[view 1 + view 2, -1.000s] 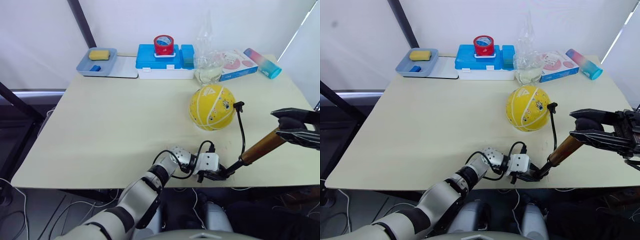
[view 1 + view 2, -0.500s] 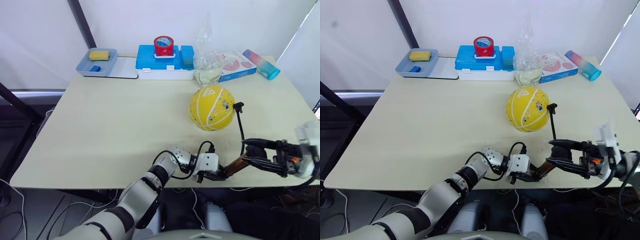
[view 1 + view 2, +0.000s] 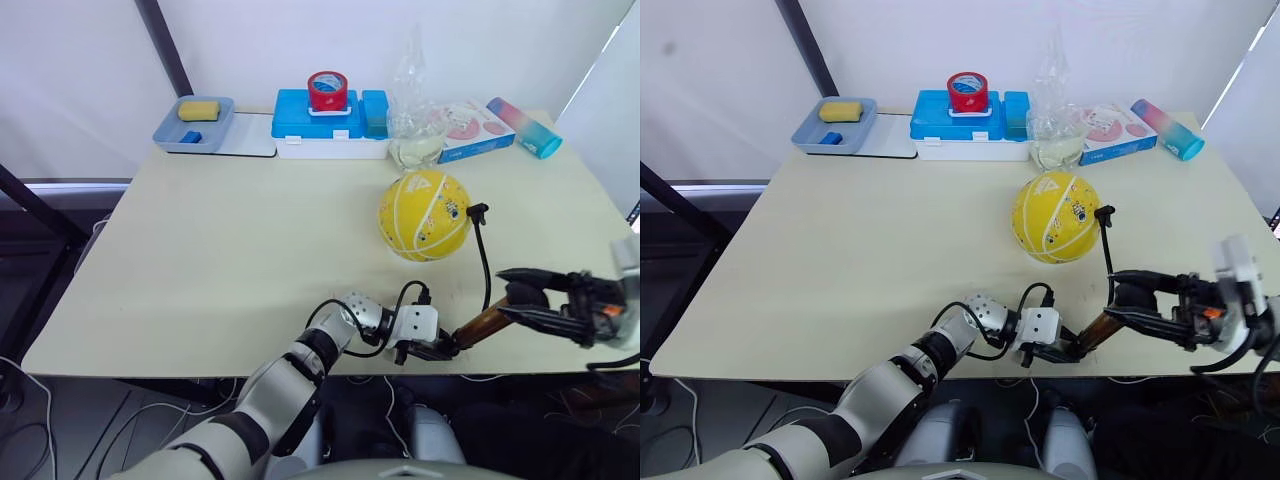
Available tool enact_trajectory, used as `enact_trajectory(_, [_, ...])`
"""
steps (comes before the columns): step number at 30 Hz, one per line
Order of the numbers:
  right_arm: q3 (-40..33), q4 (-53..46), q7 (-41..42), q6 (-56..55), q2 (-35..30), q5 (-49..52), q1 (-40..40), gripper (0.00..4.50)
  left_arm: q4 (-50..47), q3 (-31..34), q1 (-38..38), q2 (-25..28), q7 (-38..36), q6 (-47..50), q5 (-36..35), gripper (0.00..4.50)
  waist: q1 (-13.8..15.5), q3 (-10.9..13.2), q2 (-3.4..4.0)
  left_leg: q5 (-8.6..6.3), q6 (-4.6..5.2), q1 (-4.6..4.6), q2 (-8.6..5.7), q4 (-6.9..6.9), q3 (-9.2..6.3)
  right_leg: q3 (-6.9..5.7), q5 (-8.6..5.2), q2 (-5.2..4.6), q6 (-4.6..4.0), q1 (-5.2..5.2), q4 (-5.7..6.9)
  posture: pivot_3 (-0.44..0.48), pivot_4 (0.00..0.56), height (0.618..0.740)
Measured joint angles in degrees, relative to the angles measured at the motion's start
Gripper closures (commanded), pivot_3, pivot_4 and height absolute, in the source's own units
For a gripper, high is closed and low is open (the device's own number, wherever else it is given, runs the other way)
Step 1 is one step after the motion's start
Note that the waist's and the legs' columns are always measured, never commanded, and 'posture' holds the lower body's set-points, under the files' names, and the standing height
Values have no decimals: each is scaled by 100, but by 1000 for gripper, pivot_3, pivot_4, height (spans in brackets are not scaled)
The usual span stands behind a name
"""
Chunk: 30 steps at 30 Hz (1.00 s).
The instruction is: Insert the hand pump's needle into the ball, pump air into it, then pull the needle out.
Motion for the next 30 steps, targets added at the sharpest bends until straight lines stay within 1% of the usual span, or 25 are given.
enact_trajectory(3, [-360, 7, -52, 451, -227, 543, -211, 2459, -1, 3, -1, -1, -2, 2, -3, 3404, -1, 3, 2, 0, 0, -3, 0, 0, 0, 0, 0, -1, 0, -1, 0, 0, 150, 739])
enact_trajectory(4, [-510, 25, -81, 614, -359, 716, -297, 2459, -3, 5, -4, -3, -3, 2, -7, 3404, -2, 9, 13, 0, 0, -3, -2, 0, 1, 1, 0, -4, 0, -1, 0, 0, 150, 739])
enact_trajectory(5, [-831, 34, -112, 919, -641, 1035, -484, 2459, -2, 5, -4, -1, -13, 2, -13, 3404, 0, 11, 17, 1, 1, -2, 0, 0, -1, 0, 0, -1, -1, -1, -1, 0, 150, 739])
enact_trajectory(9, [-1147, 80, -240, 1386, -815, 1418, -618, 2459, -4, 4, -3, -4, -18, -4, -15, 3404, 5, 15, 11, 1, 0, -5, 0, 0, -5, -7, -2, -2, -4, -1, -1, 0, 150, 739])
enact_trajectory(12, [-1171, 127, -317, 1543, -792, 1463, -637, 2459, -4, 4, -4, -4, -22, -7, -14, 3404, 3, 14, 13, 1, 1, -6, -1, 0, -5, -6, -2, -3, -4, -1, -1, 0, 150, 739])
enact_trajectory(13, [-1165, 83, -320, 1496, -666, 1390, -622, 2459, -1, 3, -3, -1, -24, -6, -13, 3404, 5, 15, 9, 1, 1, -5, 1, 0, -7, -7, -2, 0, -4, -1, -1, 0, 150, 739])
enact_trajectory(14, [-1124, -13, -315, 1339, -397, 1303, -569, 2459, 4, 3, -2, 2, -23, -5, -13, 3404, 6, 13, 5, 1, 1, -5, 1, 0, -10, -10, -2, 2, -4, 0, -1, 0, 150, 739])
enact_trajectory(15, [-1081, -43, -315, 1289, -312, 1252, -530, 2459, 5, 3, -2, 2, -22, -5, -13, 3404, 5, 12, 7, 1, 2, -5, 0, 0, -9, -9, -2, 1, -4, 0, 0, 0, 150, 739])
enact_trajectory(17, [-758, -125, -236, 855, 20, 780, -303, 2459, 8, 3, -3, 9, -18, 2, -13, 3404, 0, 1, -11, 1, 2, -3, 4, 0, -8, -9, -3, 5, -4, 1, 0, 0, 150, 739])
enact_trajectory(21, [68, -147, -117, -244, 792, -274, 110, 2459, 12, 3, -3, 12, -3, 9, -11, 3404, -5, -7, -18, 4, 6, -1, 2, 0, -8, -8, -3, 5, -3, 3, 2, 0, 150, 739])
enact_trajectory(27, [914, 126, -120, -1147, 1229, -1289, 353, 2459, 11, 0, 3, 21, -6, 7, -10, 3404, -8, -8, -17, 13, 14, 1, 3, 0, -8, -9, -2, 5, -3, 3, 3, 0, 150, 739])
enact_trajectory(30, [997, 151, -183, -1177, 1290, -1368, 333, 2459, 11, 1, 2, 21, -7, 6, -10, 3404, -6, -6, -14, 13, 13, 0, 3, 0, -9, -9, -2, 5, -4, 2, 3, 0, 150, 739])
